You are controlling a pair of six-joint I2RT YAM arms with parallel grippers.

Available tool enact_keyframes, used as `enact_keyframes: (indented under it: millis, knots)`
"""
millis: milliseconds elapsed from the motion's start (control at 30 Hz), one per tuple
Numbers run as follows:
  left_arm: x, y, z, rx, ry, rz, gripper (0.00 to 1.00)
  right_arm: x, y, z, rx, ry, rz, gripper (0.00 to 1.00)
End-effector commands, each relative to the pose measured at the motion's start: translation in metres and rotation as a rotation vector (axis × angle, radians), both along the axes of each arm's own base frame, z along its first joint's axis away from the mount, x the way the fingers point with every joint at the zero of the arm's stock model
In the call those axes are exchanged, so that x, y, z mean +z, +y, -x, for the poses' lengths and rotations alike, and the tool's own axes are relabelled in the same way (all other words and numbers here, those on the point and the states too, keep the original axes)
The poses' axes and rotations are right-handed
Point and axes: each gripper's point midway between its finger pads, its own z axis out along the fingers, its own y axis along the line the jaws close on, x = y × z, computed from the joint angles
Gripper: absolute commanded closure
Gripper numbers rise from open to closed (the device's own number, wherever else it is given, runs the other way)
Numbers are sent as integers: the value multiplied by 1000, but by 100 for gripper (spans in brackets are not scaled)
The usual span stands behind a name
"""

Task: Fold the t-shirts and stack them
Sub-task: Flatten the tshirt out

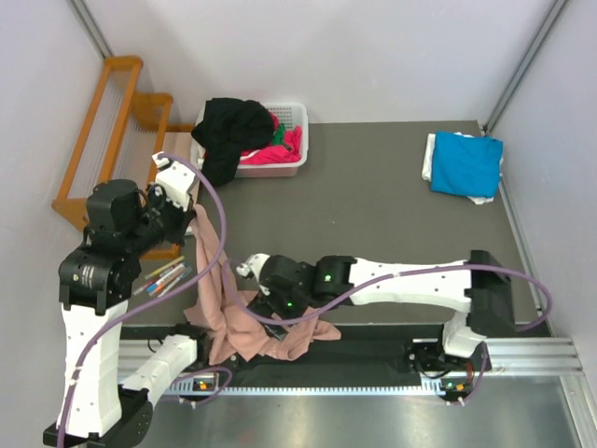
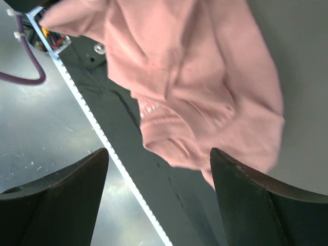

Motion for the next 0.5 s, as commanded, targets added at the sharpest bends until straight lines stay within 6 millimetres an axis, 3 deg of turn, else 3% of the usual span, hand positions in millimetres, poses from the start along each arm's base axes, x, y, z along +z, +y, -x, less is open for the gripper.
enact_keyframes:
  millis: [0,200,467]
  knots:
    - [12,4,-13,46,-64,22,100,20,37,10,122,-25,-61,22]
    - [12,8,-13,57,-70,2,100,1,59,18,198,4,-40,30]
    - [5,8,-15,62,-51,-7,100,-44,55,11,204,19,36,32]
